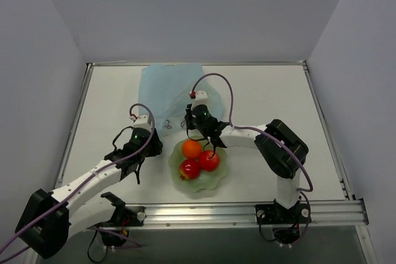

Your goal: Take the fake fruits out of the plastic bag

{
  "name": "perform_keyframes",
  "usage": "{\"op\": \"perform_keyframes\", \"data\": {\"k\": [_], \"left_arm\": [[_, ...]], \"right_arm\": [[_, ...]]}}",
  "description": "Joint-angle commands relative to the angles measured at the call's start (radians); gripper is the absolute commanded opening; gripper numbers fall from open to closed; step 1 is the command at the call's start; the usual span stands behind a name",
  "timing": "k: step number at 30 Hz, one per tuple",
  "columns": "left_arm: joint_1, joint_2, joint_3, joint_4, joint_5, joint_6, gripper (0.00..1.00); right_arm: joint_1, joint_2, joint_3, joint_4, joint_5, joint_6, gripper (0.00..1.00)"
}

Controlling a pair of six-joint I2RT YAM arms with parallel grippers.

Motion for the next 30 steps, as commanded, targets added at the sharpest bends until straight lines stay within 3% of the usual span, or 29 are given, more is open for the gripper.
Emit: {"op": "perform_keyframes", "data": {"k": [1,4,8,11,16,21,26,30], "left_arm": [[-0.005,0.018,0.095,0.155,0.022,0.032,0.25],[-0.011,0.032,0.097,0.192,0.057,0.015,0.13],[-0.036,0.041,0.093,0.205,0.1,0.0,0.03],[-0.039,0.017,0.098,0.206,0.128,-0.014,0.03],[-0.04,0.002,0.136,0.218,0.169,-0.025,0.02],[-0.04,0.034,0.19,0.278,0.225,-0.051,0.02],[-0.04,0.048,0.215,0.301,0.268,-0.066,0.02],[-0.04,0.023,0.198,0.295,0.263,-0.069,0.02]], "right_arm": [[-0.055,0.039,0.088,0.162,0.077,-0.038,0.04],[-0.074,0.069,0.122,0.233,0.23,-0.111,0.05],[-0.11,0.069,0.148,0.306,0.271,-0.152,0.06],[-0.143,0.052,0.174,0.288,0.252,-0.166,0.07],[-0.149,-0.014,0.164,0.11,0.194,-0.154,0.15],[-0.075,-0.184,-0.071,0.107,0.157,-0.063,0.17],[0.02,-0.218,-0.129,0.087,0.065,-0.1,0.29],[-0.014,-0.183,-0.099,0.096,0.056,-0.1,0.41]]}}
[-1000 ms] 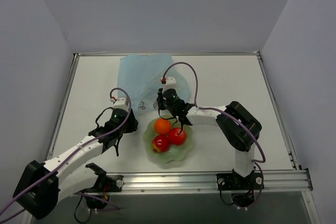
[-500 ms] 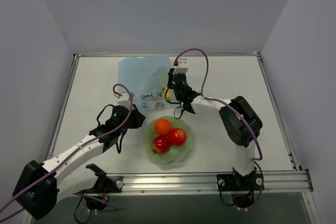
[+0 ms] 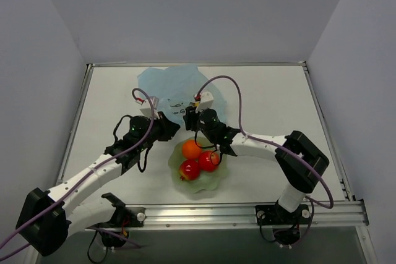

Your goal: Take the fake fruits out of the plastic bag

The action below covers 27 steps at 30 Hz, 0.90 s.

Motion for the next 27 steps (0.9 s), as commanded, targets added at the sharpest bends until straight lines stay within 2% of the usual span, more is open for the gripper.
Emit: {"op": "perform_keyframes", "data": {"k": [1,3,6,9,16,17,19,22,27], "left_arm": [[-0.007,-0.029,0.023,0.04,0.027,-0.022,0.02],[-0.006,-0.035,0.011,0.05,0.05,-0.036,0.02],[-0.006,-0.043,-0.006,0.055,0.059,-0.042,0.02],[-0.007,-0.044,-0.034,0.078,0.08,-0.054,0.02],[-0.014,-0.024,-0.089,0.135,0.113,-0.078,0.02],[-0.014,-0.02,-0.094,0.139,0.113,-0.081,0.02],[-0.018,-0.015,-0.106,0.15,0.114,-0.084,0.02],[-0.02,-0.009,-0.113,0.161,0.114,-0.087,0.02],[-0.023,-0.003,-0.109,0.161,0.117,-0.085,0.02]], "right_arm": [[-0.057,0.028,0.066,0.003,-0.027,-0.006,0.43],[-0.07,0.091,0.115,-0.025,-0.015,-0.023,0.48],[-0.077,0.17,0.175,-0.032,0.11,-0.035,0.48],[-0.099,0.223,0.199,-0.026,0.17,-0.008,0.49],[-0.142,0.292,0.263,-0.082,0.204,-0.03,0.5],[-0.146,0.3,0.269,-0.091,0.212,-0.03,0.55],[-0.146,0.313,0.28,-0.105,0.226,-0.035,0.56],[-0.149,0.329,0.281,-0.102,0.226,-0.027,0.65],[-0.166,0.385,0.321,-0.118,0.192,-0.024,0.67]]}}
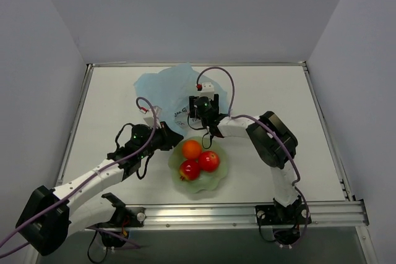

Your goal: Take the fake fruits out of the plastic bag

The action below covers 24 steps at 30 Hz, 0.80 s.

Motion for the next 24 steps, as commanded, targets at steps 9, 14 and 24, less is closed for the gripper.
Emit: {"op": "perform_keyframes", "data": {"k": [9,14,24], "left_arm": [[-0.011,-0.005,0.029,0.027,-0.001,0.005,0.02],[-0.011,0.017,0.04,0.032,-0.006,0.006,0.02],[-0.011,0.021,0.079,0.047,-0.078,0.003,0.02]], "right_arm": [[-0.024,0.055,0.113,-0.008,-0.008,-0.028,0.47],[-0.006,-0.043,0.02,0.038,-0.001,-0.019,0.23],[0.1,-0.385,-0.278,-0.017,-0.08,0.076,0.22]]}}
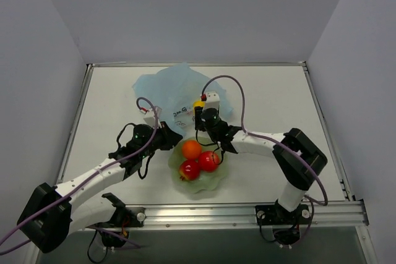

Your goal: Take the fake fruits out of the plastic bag

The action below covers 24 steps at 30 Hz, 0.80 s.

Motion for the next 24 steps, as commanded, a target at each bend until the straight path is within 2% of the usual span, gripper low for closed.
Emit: {"op": "perform_keyframes", "data": {"k": [1,5,9,15,20,24], "left_arm": [[-0.004,0.003,0.083,0.052,-0.038,0.005,0.02],[-0.001,0.031,0.099,0.061,-0.044,0.009,0.02],[0.0,0.026,0.109,0.044,-0.059,0.022,0.02],[0.017,0.025,0.12,0.037,-0.062,0.025,0.02],[0.025,0.028,0.135,0.032,-0.056,0.026,0.02],[0.027,0.02,0.134,0.014,-0.061,0.031,0.02]], "right_arm": [[0.03,-0.138,-0.066,-0.001,-0.054,0.061,0.22],[0.066,-0.266,-0.189,-0.053,-0.101,0.089,0.22],[0.106,-0.48,-0.293,-0.121,-0.112,0.107,0.22],[0.214,-0.758,-0.35,-0.271,-0.184,0.11,0.22],[0.315,-0.803,-0.339,-0.319,-0.313,0.11,0.23],[0.44,-0.719,-0.344,-0.317,-0.286,0.109,0.23]]}}
